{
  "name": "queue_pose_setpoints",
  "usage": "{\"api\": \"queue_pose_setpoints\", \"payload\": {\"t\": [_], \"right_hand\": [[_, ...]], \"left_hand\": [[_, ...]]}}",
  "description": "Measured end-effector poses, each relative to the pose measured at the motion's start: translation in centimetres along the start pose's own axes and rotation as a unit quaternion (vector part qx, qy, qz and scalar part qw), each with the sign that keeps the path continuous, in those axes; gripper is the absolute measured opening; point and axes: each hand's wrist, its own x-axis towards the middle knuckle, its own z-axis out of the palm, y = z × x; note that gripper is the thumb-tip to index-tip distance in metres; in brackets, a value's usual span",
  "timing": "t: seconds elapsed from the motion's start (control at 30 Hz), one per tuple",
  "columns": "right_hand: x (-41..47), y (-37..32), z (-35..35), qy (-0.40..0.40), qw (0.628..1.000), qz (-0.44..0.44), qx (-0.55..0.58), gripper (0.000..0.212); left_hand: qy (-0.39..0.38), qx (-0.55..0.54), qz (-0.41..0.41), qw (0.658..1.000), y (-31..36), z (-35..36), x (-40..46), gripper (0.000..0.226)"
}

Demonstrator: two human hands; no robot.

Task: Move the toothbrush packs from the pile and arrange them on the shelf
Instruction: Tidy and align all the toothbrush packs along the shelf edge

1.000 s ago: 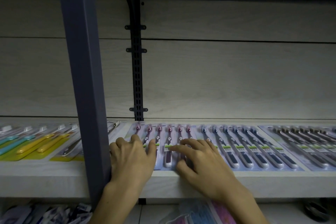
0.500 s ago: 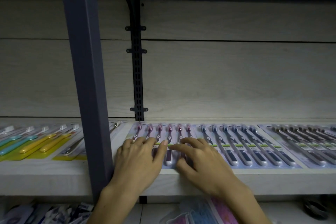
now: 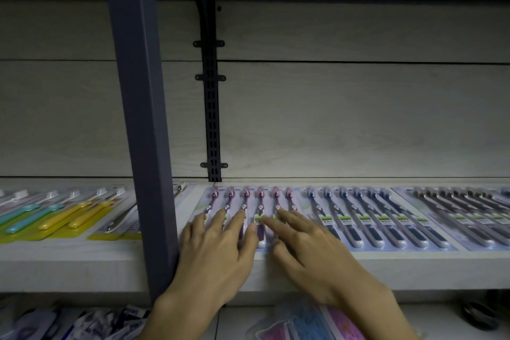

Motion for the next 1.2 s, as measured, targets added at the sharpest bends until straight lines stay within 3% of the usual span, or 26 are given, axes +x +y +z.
{"api": "queue_pose_setpoints", "payload": {"t": [0.37, 0.8, 0.97, 1.07, 1.2], "right_hand": [[-0.2, -0.9, -1.0, -0.008, 1.000, -0.014, 0.011, 0.045], [0.3, -1.3, -0.5, -0.011, 0.999, -0.025, 0.022, 0.045], [0.8, -0.6, 0.3, 0.005, 1.000, 0.006, 0.006, 0.051], [1.0, -0.7, 0.4, 0.028, 0.999, 0.003, -0.014, 0.068], [1.2, -0.4, 0.8, 0.036, 0.999, 0.004, 0.002, 0.067]], "left_hand": [[-0.012, -0.008, -0.011, 1.000, 0.6, -0.5, -0.4, 0.086], [-0.047, -0.026, -0.042, 0.998, 0.4, -1.0, 0.3, 0.065], [-0.016, -0.044, -0.029, 0.998, 0.4, -0.5, 0.3, 0.060], [-0.013, -0.052, -0.029, 0.998, 0.4, -0.5, 0.2, 0.060], [0.003, -0.040, -0.019, 0.999, 0.3, -0.6, 0.2, 0.073]]}}
